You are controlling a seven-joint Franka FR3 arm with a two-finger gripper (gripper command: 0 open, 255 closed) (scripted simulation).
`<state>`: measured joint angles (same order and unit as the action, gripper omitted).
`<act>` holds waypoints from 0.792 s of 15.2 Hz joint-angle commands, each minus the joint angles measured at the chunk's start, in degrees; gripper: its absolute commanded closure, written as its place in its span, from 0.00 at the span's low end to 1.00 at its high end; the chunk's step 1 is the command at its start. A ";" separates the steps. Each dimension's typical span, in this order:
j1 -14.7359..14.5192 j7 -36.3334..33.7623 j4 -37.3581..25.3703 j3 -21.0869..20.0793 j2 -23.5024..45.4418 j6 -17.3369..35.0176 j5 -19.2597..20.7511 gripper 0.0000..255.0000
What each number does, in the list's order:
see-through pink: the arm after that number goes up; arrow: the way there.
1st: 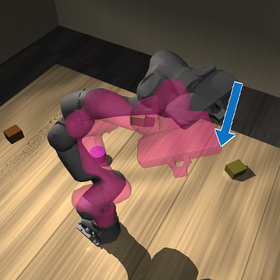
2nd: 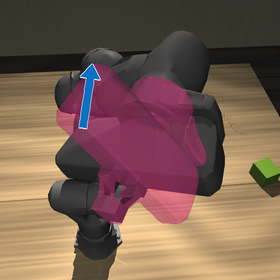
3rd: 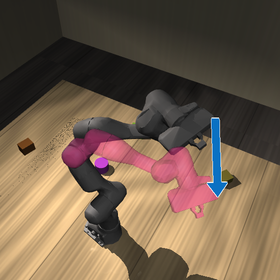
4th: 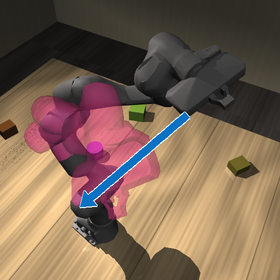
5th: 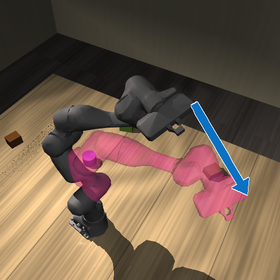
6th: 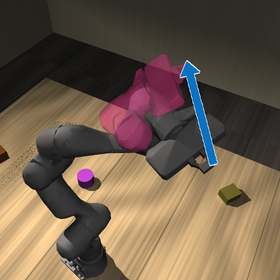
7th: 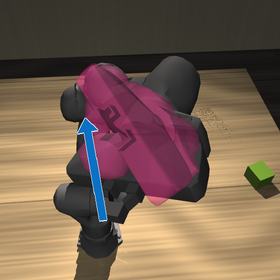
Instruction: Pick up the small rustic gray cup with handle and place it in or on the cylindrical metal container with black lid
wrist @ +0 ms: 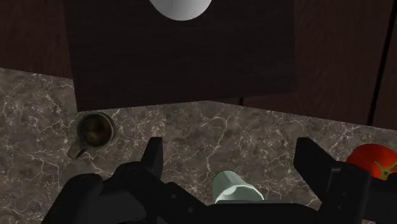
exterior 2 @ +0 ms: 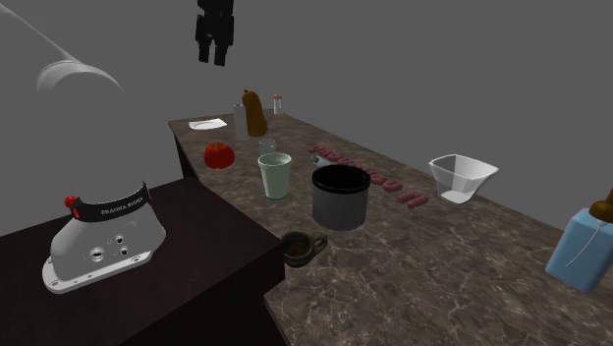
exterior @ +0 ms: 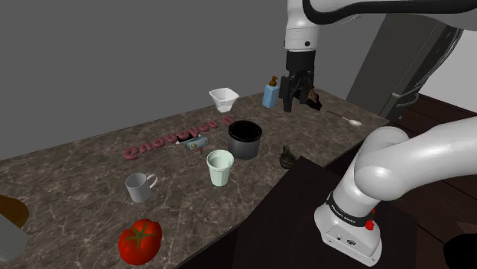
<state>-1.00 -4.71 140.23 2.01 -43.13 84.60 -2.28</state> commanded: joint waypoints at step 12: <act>6.14 8.58 13.95 10.69 3.72 19.95 6.45 0.00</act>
<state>4.58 2.92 153.65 11.53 -40.77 102.30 3.57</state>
